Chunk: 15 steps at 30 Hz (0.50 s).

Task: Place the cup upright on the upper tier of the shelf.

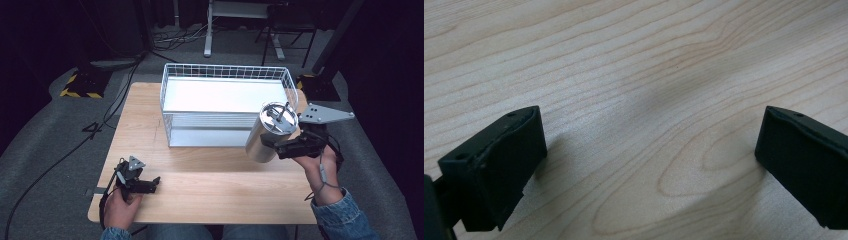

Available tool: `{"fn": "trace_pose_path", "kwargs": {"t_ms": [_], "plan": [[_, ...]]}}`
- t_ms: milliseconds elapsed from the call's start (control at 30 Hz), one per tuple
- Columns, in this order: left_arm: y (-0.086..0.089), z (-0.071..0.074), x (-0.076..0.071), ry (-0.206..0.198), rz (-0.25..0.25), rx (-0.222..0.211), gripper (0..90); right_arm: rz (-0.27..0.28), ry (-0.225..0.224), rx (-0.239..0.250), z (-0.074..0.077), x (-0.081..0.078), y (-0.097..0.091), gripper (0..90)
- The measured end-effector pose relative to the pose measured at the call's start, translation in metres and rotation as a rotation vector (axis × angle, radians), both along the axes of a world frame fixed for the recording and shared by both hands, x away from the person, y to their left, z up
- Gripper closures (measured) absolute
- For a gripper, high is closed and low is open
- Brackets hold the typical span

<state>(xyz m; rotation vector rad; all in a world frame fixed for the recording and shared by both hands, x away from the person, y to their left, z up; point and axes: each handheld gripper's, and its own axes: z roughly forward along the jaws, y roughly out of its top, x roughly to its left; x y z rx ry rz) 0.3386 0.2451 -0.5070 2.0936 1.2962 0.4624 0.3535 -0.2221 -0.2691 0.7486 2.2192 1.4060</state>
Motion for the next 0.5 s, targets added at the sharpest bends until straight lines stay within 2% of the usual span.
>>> {"fn": "trace_pose_path", "kwargs": {"t_ms": [367,500], "plan": [[0.000,0.000,-0.001,-0.001,-0.005,-0.001,0.5,-0.008,-0.035,-0.016,0.029,0.019,0.011,3.9],[0.000,0.000,-0.001,0.000,-0.003,-0.001,0.5,-0.011,-0.042,0.004,0.041,0.027,0.012,3.9]]}}
